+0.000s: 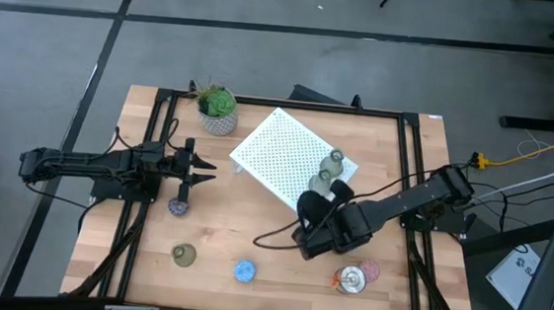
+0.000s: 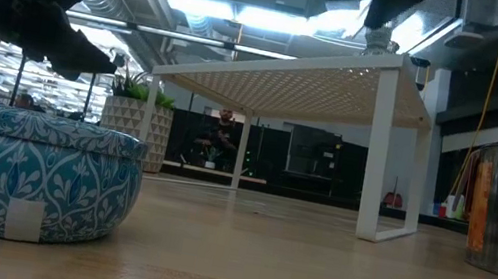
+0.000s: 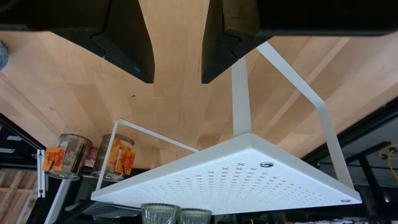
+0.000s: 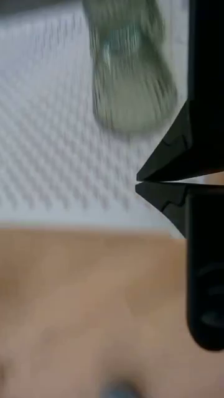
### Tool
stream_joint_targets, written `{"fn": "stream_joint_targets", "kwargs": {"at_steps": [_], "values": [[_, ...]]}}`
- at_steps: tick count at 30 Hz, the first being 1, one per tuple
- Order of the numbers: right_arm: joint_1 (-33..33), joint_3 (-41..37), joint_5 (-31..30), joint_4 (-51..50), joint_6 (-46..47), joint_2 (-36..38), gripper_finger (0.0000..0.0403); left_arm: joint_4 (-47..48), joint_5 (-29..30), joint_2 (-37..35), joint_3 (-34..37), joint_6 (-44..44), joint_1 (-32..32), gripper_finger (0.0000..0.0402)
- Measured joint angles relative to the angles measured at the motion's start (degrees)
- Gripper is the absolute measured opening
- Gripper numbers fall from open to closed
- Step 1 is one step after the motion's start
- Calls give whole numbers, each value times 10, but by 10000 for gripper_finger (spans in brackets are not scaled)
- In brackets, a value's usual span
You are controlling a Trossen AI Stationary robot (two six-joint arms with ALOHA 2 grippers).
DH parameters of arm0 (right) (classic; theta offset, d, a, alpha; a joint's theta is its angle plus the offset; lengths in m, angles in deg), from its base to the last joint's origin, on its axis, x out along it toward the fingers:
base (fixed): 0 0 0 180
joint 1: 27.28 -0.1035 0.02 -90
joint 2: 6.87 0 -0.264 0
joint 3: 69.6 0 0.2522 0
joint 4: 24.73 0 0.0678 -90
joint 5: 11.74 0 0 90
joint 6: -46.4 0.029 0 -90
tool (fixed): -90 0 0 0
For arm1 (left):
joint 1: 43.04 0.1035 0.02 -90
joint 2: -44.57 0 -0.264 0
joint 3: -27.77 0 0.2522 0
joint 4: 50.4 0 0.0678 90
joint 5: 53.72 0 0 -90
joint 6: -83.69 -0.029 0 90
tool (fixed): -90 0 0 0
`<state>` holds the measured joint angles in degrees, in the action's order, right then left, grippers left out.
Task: Pick & Place candle stick holders
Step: Put the green vase on the shelf aligned with the other green vase
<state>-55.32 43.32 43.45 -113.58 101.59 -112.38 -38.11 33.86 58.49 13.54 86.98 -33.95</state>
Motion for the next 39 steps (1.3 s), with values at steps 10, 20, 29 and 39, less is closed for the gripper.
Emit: {"fn": "stream_joint_targets", "kwargs": {"at_steps": [10, 20, 29, 39], "values": [[-46, -3, 120, 163, -129, -1, 18, 0, 0, 0, 0, 0, 0, 128], [-76, -4, 132, 223, -202, -32, 64, 0, 0, 0, 0, 0, 0, 128], [-64, -4, 130, 272, -261, -50, 183, 0, 0, 0, 0, 0, 0, 128], [-34, -4, 130, 278, -261, -50, 215, 0, 0, 0, 0, 0, 0, 128]]}}
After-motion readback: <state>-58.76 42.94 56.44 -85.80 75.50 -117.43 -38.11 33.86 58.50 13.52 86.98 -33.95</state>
